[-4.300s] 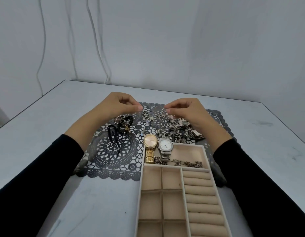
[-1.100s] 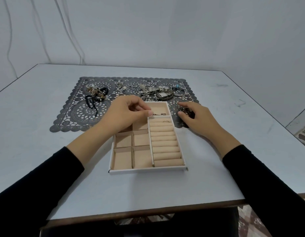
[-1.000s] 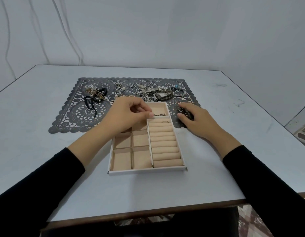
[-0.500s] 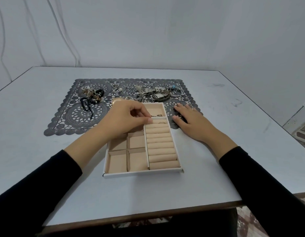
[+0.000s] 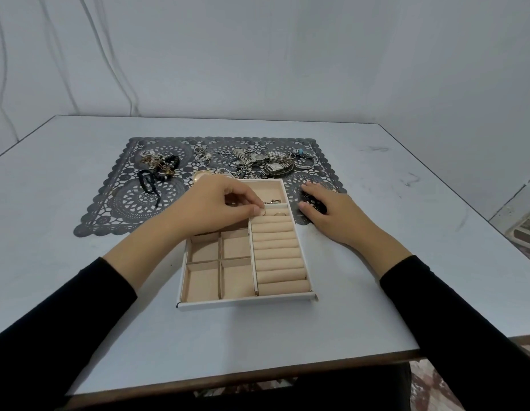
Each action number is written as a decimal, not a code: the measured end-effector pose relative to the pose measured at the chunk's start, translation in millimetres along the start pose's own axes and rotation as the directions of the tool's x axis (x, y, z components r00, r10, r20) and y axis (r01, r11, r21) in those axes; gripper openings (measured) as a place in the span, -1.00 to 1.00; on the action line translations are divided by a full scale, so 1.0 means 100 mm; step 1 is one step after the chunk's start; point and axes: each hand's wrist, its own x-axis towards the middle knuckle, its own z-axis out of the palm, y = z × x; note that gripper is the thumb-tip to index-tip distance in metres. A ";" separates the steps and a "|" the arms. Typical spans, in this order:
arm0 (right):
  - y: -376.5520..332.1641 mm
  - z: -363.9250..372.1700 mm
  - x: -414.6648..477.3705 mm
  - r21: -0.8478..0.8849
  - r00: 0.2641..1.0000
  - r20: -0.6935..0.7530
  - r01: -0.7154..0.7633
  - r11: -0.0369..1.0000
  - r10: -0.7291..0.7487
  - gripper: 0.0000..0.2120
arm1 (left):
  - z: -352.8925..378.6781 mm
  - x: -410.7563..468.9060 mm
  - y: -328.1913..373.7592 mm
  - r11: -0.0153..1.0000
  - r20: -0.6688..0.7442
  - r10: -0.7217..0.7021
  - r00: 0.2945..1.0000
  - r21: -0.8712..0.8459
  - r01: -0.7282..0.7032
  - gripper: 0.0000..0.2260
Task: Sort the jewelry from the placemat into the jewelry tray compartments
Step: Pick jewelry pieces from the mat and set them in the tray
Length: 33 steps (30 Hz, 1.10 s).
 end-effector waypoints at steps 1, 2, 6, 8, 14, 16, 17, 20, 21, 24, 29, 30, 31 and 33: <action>0.00 0.00 0.00 0.008 1.000 -0.010 0.002 1.000 -0.002 -0.54 | 0.00 0.00 0.00 1.000 0.002 0.002 1.000 -0.002 -0.002 -0.92; 0.01 0.01 0.00 0.018 1.000 -0.019 0.003 1.000 -0.003 -0.54 | 0.00 0.00 0.00 1.000 0.002 0.006 1.000 -0.006 -0.006 -0.91; 0.01 0.01 0.01 0.050 0.999 -0.040 -0.005 0.999 0.007 -0.56 | -0.01 0.01 0.00 0.999 0.009 0.031 0.999 -0.023 -0.030 -0.91; 0.01 0.01 0.01 0.061 0.999 -0.049 -0.009 0.998 0.012 -0.57 | -0.02 0.01 0.00 0.999 0.028 0.052 0.998 -0.016 -0.051 -0.93; 0.00 -0.01 0.00 0.057 0.999 -0.041 -0.015 0.998 0.017 -0.57 | -0.01 -0.01 -0.02 0.991 0.020 0.112 0.994 0.075 -0.113 -0.88; 0.00 0.00 0.00 0.055 0.999 -0.038 -0.016 0.998 0.018 -0.58 | -0.01 -0.01 -0.02 0.983 0.032 0.141 0.990 0.112 -0.143 -0.85; 0.01 0.00 0.00 0.057 0.999 -0.037 -0.018 0.998 0.020 -0.58 | -0.01 -0.02 -0.03 0.980 0.033 0.156 0.987 0.123 -0.159 -0.84; 0.01 0.00 0.01 0.068 0.999 -0.034 -0.023 0.997 0.025 -0.58 | -0.01 -0.04 -0.05 0.969 0.031 0.201 0.979 0.143 -0.203 -0.78; 0.02 0.00 0.01 0.066 0.999 -0.031 -0.022 0.998 0.024 -0.57 | -0.01 -0.04 -0.06 0.967 0.031 0.209 0.977 0.140 -0.212 -0.78; 0.02 0.00 0.01 0.055 0.999 -0.028 -0.021 0.998 0.022 -0.58 | -0.01 -0.04 -0.08 0.970 0.028 0.212 0.977 0.115 -0.213 -0.79; 0.02 0.00 0.01 0.060 0.999 -0.030 -0.018 0.998 0.019 -0.57 | -0.01 -0.02 -0.10 0.985 0.038 0.165 0.986 0.041 -0.166 -0.85; 0.02 0.00 0.01 0.060 0.999 -0.031 -0.017 0.998 0.019 -0.58 | -0.01 -0.01 -0.11 0.986 0.045 0.161 0.986 0.044 -0.163 -0.86; 0.02 0.00 0.01 0.059 0.999 -0.030 -0.017 0.998 0.018 -0.58 | -0.01 -0.01 -0.11 0.986 0.051 0.156 0.986 0.046 -0.158 -0.87; 0.02 0.00 0.01 0.055 1.000 -0.026 -0.015 0.998 0.016 -0.57 | -0.01 0.00 -0.12 0.989 0.060 0.144 0.988 0.037 -0.147 -0.90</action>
